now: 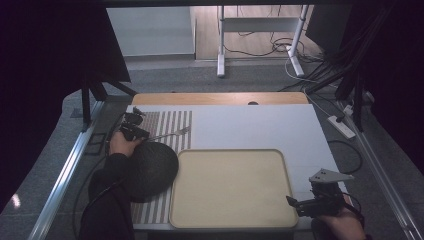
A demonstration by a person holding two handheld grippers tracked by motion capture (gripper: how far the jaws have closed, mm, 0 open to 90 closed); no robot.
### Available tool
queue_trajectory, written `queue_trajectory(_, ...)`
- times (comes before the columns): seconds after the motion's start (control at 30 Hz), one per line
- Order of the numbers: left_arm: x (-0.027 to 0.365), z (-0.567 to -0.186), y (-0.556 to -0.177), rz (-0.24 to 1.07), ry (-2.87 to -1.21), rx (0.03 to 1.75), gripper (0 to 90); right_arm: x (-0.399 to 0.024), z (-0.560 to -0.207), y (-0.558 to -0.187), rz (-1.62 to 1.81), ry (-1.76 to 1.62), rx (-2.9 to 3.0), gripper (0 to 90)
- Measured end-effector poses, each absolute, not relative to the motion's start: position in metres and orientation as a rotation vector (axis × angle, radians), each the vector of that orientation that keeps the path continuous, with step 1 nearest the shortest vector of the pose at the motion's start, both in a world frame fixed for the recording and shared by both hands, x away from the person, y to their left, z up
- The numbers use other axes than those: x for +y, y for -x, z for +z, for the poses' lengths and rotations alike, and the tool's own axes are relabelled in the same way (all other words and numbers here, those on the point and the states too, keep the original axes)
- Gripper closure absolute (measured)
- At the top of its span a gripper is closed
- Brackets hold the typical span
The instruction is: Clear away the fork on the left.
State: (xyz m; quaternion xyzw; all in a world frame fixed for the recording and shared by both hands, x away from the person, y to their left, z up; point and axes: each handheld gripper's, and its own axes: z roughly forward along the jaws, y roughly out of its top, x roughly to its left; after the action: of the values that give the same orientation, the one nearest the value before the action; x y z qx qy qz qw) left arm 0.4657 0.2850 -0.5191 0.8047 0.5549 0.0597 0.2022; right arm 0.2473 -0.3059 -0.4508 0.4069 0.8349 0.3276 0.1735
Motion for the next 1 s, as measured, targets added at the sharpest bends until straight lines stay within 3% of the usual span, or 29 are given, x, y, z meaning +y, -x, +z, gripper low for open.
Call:
queue_trajectory(0.63, 0.279, -0.517, -0.457, 0.077, -2.286, 1.509, 87.9, -0.305, -0.451, -0.247, 0.92, -1.142, 2.375, 0.0)
queue_trajectory(0.73, 0.282, -0.513, -0.458, 0.083, -2.222, 1.505, 77.0, -0.305, -0.451, -0.247, 0.921, -1.14, 2.374, 0.0)
queue_trajectory(0.87, 0.283, -0.507, -0.459, 0.115, -2.163, 1.486, 54.4, -0.305, -0.451, -0.247, 0.919, -1.141, 2.377, 0.0)
queue_trajectory(0.9, 0.282, -0.505, -0.461, 0.135, -2.14, 1.479, 45.1, -0.304, -0.451, -0.247, 0.918, -1.141, 2.378, 0.0)
queue_trajectory(1.0, 0.279, -0.504, -0.463, 0.139, -2.13, 1.457, 32.5, -0.304, -0.451, -0.247, 0.918, -1.141, 2.377, 0.0)
